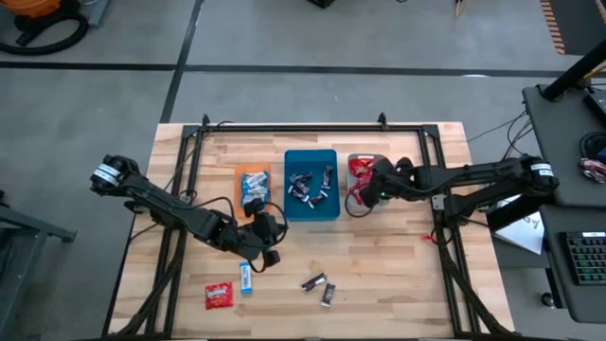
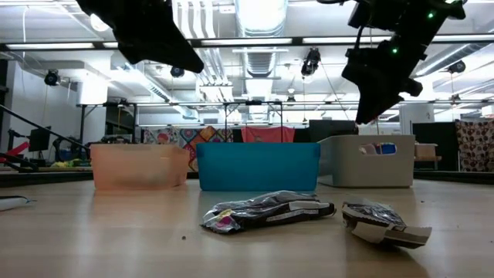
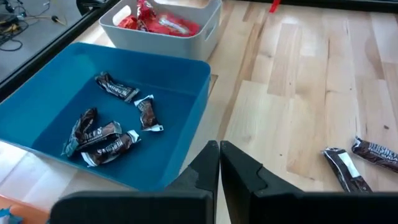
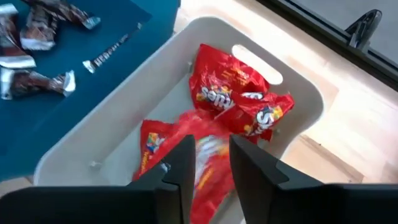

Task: Sort candy
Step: Put the white chocolate bar into the orange bin

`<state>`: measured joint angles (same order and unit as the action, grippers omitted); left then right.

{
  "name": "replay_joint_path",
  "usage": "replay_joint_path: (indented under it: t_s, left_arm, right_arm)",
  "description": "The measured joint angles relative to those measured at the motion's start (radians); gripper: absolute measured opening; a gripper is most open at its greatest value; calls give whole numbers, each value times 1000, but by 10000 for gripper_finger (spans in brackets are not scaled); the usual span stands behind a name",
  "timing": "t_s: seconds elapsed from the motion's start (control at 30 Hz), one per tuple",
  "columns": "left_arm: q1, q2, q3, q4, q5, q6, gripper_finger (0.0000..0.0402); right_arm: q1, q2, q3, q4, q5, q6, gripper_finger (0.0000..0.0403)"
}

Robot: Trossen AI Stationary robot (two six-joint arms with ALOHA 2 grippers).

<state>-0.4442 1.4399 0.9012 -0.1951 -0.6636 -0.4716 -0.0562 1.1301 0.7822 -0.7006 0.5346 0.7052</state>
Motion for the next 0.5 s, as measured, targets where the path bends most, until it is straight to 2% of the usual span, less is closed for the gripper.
replay_joint_path:
  t_s: [0.1, 0.17, 0.33, 0.5]
  left_arm:
    - [-4, 0, 0, -2, 8, -24, 0]
    - [-7, -1, 0, -8, 63, -59, 0]
    - [-21, -2, 30, -98, 328, -212, 0]
    - [-58, -2, 80, -281, 553, -474, 0]
  right_arm:
    - [4, -22, 6, 2, -1, 3, 98]
    - [19, -39, 18, 4, -6, 10, 102]
    - [97, -75, 47, 28, -9, 12, 102]
    - [211, -82, 49, 130, -11, -18, 92]
